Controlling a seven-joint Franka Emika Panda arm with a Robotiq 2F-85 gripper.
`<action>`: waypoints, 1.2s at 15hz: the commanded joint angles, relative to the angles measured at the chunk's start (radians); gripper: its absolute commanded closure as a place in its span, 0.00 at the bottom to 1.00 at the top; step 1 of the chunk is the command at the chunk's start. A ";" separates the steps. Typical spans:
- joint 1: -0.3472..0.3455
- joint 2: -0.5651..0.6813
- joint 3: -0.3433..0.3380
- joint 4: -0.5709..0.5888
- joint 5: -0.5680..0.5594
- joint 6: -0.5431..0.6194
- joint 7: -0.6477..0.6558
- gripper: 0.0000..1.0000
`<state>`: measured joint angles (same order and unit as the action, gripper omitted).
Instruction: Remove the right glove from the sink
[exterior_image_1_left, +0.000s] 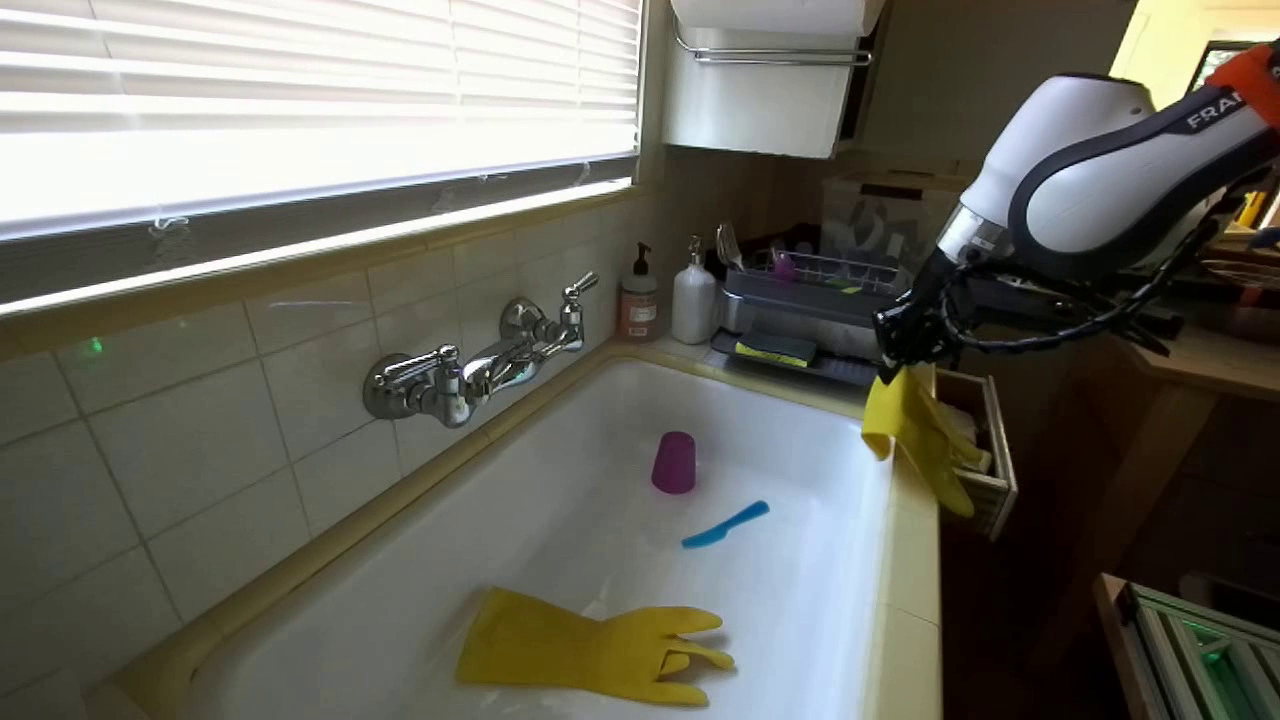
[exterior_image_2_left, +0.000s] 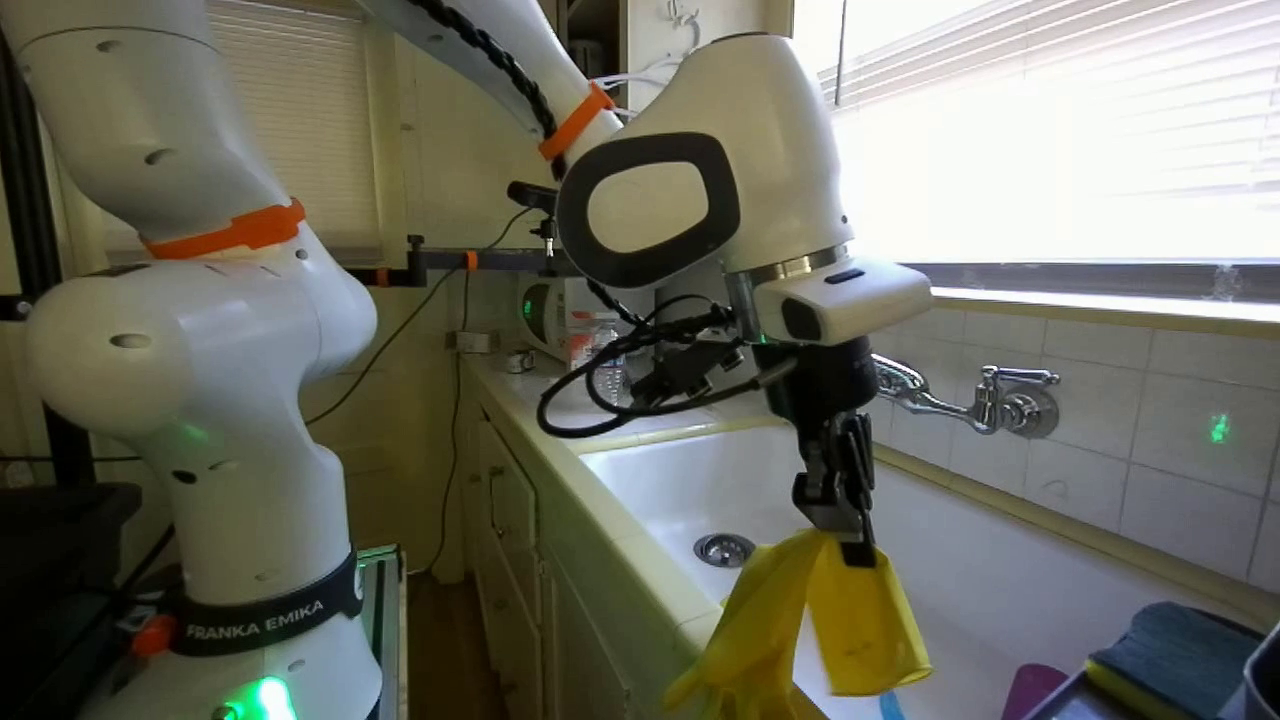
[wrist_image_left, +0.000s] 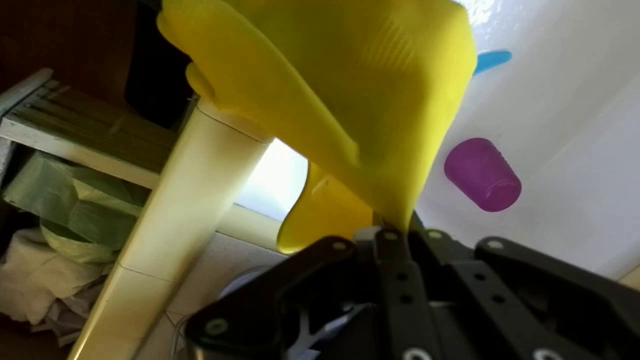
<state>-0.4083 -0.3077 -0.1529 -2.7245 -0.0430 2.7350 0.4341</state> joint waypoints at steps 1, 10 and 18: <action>0.041 0.032 -0.011 -0.015 0.071 0.070 -0.025 1.00; 0.104 0.087 -0.031 -0.022 0.189 0.059 -0.088 1.00; 0.065 0.125 -0.036 -0.021 0.123 0.025 -0.071 1.00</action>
<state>-0.3354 -0.1955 -0.1798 -2.7461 0.0984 2.7791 0.3664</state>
